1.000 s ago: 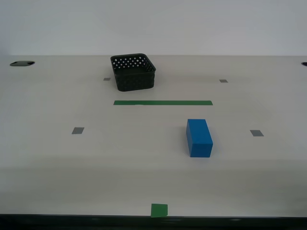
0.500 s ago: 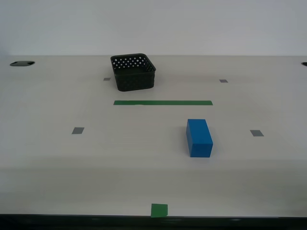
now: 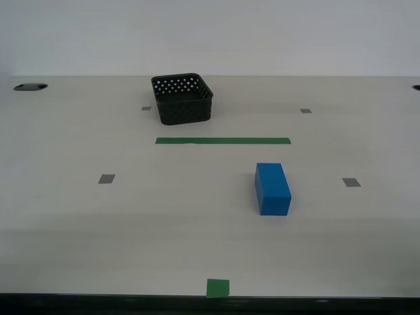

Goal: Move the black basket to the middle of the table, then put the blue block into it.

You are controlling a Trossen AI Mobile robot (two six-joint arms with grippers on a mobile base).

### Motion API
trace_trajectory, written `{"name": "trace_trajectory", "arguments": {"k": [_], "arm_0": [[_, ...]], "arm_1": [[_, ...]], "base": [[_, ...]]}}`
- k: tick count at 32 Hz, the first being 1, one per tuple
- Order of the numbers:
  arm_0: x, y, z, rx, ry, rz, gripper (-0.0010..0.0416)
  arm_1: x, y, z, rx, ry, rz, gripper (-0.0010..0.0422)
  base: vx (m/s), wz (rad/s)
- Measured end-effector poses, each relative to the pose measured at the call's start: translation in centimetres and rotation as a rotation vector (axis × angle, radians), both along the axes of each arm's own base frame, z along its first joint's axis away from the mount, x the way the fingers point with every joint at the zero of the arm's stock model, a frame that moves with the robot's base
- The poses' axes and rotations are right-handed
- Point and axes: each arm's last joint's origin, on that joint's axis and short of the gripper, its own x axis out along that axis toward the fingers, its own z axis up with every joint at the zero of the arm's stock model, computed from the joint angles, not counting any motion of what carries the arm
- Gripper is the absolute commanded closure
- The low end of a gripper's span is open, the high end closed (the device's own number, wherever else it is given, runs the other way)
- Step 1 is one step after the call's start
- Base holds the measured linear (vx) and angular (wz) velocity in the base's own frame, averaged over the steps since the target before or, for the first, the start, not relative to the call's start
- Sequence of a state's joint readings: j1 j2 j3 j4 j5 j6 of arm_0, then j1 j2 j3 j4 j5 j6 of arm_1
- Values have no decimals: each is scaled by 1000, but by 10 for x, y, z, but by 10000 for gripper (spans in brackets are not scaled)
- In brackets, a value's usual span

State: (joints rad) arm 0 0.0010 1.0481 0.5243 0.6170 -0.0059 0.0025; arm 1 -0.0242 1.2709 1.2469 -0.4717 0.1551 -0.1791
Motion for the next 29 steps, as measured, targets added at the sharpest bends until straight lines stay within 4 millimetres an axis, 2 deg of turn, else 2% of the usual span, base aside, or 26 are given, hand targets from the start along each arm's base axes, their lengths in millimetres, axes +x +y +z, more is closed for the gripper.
{"name": "trace_trajectory", "arguments": {"k": [2,3,7,10,14,15,22,24,26,29], "arm_0": [[0,0,0,0,0,0,405],[0,0,0,0,0,0,405],[0,0,0,0,2,0,405],[0,0,0,0,4,0,405],[0,0,-2,0,16,0,405],[0,0,-3,0,26,0,405],[0,0,-5,0,53,0,405],[0,0,-5,0,57,0,405],[0,0,-5,0,56,0,405],[0,0,-6,0,63,1,405]], "arm_1": [[14,-5,2,-5,54,-13,412],[27,-10,1,-9,117,-23,412],[62,-23,-16,-8,214,-54,412],[91,-36,-41,0,309,-85,412],[115,-51,-67,7,380,-115,412],[123,-57,-79,13,412,-127,412],[157,-89,-142,40,552,-185,412],[161,-95,-151,48,578,-189,412],[171,-108,-172,55,609,-213,412],[182,-118,-185,57,625,-210,409]], "base": [[0,0],[0,0],[0,0],[0,0],[0,0],[0,0],[0,0],[0,0],[0,0],[0,0]]}}
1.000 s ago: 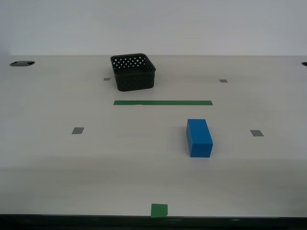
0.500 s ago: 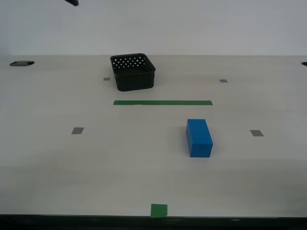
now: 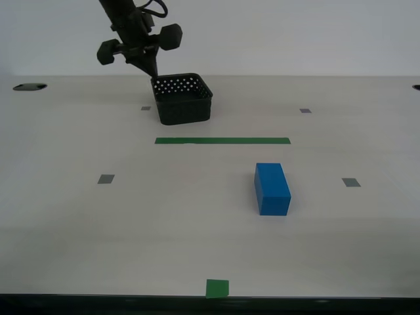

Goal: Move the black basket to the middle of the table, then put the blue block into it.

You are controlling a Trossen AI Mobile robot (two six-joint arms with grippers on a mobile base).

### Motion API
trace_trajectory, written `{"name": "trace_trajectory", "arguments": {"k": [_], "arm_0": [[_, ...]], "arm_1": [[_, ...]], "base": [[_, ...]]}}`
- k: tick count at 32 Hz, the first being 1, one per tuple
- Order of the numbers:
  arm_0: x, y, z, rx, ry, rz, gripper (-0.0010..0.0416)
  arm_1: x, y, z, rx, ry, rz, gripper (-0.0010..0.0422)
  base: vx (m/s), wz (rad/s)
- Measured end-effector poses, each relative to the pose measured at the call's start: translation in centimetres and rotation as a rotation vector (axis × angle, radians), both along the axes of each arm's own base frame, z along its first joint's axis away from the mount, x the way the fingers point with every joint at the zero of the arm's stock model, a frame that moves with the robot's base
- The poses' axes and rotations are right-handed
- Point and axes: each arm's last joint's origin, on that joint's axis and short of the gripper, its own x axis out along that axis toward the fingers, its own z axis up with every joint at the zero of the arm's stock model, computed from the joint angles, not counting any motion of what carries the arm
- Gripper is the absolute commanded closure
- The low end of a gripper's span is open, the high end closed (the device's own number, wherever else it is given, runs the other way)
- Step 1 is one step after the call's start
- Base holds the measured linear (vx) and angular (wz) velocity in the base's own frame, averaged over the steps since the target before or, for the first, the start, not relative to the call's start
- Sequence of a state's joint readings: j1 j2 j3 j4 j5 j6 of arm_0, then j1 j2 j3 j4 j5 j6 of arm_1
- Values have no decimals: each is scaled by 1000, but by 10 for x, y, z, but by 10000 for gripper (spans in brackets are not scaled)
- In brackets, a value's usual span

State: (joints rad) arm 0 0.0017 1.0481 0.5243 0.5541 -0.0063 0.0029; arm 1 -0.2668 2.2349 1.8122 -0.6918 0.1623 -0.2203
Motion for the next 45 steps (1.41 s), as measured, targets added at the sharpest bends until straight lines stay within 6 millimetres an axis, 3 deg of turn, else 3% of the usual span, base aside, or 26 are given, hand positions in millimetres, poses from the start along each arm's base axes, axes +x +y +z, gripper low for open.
{"name": "trace_trajectory", "arguments": {"k": [4,13,17,26,33,45], "arm_0": [[0,0,-2,0,21,-1,405],[0,0,-7,0,69,0,405],[0,0,-7,0,70,0,405],[0,0,-7,0,70,0,406],[0,0,-7,0,71,1,406],[0,0,-7,0,71,1,405]], "arm_1": [[4,-4,-3,8,-5,1,372],[1,-3,-7,70,2,46,162],[0,-3,-9,101,-2,83,124],[-8,-4,-39,72,18,140,167],[-12,-22,-44,70,-36,111,193],[-27,-16,-70,113,14,142,197]], "base": [[0,0],[0,0],[0,0],[0,0],[0,0],[0,0]]}}
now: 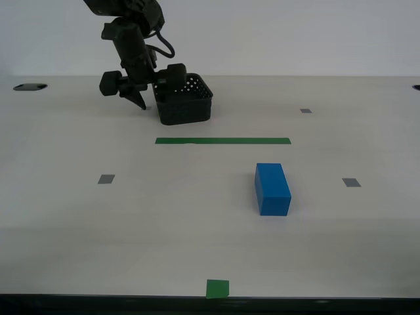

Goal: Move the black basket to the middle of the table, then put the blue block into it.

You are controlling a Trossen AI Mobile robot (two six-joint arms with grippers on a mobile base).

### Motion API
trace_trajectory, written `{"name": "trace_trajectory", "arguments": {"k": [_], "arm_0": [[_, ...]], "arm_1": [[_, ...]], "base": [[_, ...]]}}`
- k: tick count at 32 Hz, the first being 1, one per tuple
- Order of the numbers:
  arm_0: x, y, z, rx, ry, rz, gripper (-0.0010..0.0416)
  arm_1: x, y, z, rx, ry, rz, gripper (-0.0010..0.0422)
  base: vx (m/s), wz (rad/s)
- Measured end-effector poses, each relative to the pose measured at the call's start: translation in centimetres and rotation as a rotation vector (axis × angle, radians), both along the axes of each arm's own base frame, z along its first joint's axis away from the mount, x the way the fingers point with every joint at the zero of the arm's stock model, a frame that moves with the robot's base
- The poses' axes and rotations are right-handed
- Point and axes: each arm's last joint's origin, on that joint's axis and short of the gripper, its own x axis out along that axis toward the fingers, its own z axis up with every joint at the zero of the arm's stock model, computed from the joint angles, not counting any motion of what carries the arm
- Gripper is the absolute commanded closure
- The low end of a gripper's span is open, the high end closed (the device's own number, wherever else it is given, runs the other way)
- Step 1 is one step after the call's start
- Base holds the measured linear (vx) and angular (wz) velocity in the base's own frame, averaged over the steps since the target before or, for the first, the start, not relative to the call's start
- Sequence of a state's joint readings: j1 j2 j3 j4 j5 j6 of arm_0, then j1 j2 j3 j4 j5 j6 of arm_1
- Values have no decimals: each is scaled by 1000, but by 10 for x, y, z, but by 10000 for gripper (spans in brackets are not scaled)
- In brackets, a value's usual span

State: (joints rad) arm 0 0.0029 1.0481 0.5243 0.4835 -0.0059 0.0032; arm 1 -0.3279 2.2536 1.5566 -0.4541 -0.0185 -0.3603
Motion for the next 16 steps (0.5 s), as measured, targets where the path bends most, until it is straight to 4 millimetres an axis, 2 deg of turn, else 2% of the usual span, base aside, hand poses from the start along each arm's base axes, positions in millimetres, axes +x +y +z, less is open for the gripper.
{"name": "trace_trajectory", "arguments": {"k": [2,4,6,9,10,16], "arm_0": [[0,0,0,0,0,1,406],[0,0,0,0,0,0,406],[0,0,0,0,0,0,406],[0,0,0,1,0,0,406],[0,0,0,2,0,0,405],[0,0,0,4,0,1,405]], "arm_1": [[-3,1,-6,-12,5,29,205],[-4,2,-8,-17,9,45,233],[-3,1,-8,-22,-4,47,291],[-1,-1,-6,-47,-17,36,402],[-1,-1,-6,-53,-18,34,414],[-1,-1,-6,-61,-23,17,414]], "base": [[0,0],[0,0],[0,0],[0,0],[0,0],[0,0]]}}
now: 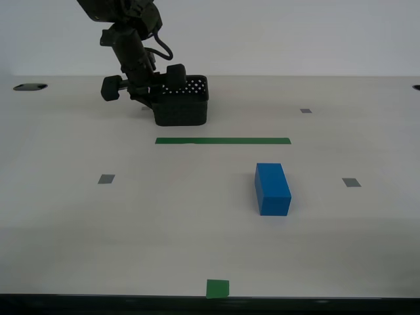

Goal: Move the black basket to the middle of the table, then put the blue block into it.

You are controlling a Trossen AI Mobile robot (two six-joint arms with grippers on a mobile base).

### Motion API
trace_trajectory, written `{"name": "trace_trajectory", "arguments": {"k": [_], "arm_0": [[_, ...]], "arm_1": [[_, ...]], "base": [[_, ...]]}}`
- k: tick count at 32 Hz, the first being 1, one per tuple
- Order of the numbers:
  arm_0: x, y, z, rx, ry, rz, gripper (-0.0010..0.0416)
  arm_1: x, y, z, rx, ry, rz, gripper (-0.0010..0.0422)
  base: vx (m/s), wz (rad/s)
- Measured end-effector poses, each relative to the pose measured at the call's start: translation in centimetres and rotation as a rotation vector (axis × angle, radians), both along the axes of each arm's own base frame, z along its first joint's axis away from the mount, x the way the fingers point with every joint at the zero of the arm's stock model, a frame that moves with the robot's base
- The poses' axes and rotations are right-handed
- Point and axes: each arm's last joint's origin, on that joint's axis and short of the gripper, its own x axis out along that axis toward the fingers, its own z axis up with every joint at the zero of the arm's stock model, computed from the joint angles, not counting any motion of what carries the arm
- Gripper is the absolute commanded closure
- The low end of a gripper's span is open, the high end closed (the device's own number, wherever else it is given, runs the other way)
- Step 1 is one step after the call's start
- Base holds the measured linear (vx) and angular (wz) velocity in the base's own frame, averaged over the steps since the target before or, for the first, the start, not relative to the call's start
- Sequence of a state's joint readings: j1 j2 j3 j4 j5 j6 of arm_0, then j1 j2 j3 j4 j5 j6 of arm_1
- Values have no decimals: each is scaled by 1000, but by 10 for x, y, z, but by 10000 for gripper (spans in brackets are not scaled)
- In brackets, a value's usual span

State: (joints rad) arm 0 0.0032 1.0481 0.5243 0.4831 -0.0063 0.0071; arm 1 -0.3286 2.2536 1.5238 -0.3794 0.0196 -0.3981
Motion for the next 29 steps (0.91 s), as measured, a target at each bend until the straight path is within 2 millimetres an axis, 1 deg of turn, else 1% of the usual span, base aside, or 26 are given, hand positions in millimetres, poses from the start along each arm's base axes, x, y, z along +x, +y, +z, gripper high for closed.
{"name": "trace_trajectory", "arguments": {"k": [6,9,11,14,16,18,19,20,22,24,25,28,29], "arm_0": [[0,0,0,1,0,0,405],[0,0,0,2,3,0,406],[0,0,-1,2,8,0,406],[0,0,-1,2,15,0,406],[0,0,-2,3,23,0,405],[0,0,-2,3,23,0,406],[0,0,-2,3,23,1,405],[0,0,-2,3,23,1,405],[0,0,-2,3,23,0,405],[0,0,-2,3,24,0,406],[0,0,-3,3,26,0,405],[0,0,-5,3,47,1,405],[0,0,-5,3,56,1,405]], "arm_1": [[-5,-5,0,-48,48,-43,414],[-12,-12,6,-32,69,-89,414],[-20,-18,19,-18,80,-127,414],[-27,-27,35,-23,64,-160,413],[-38,-41,52,-30,56,-215,413],[-44,-47,55,-20,57,-234,413],[-51,-53,57,-7,74,-265,413],[-53,-57,57,-7,76,-281,413],[-66,-69,56,20,116,-345,413],[-78,-72,48,37,143,-380,413],[-82,-71,46,41,150,-382,413],[-107,-61,39,37,114,-379,413],[-110,-59,39,32,110,-371,413]], "base": [[0,0],[0,0],[0,0],[0,0],[0,0],[0,0],[0,0],[0,0],[0,0],[0,0],[0,0],[0,0],[0,0]]}}
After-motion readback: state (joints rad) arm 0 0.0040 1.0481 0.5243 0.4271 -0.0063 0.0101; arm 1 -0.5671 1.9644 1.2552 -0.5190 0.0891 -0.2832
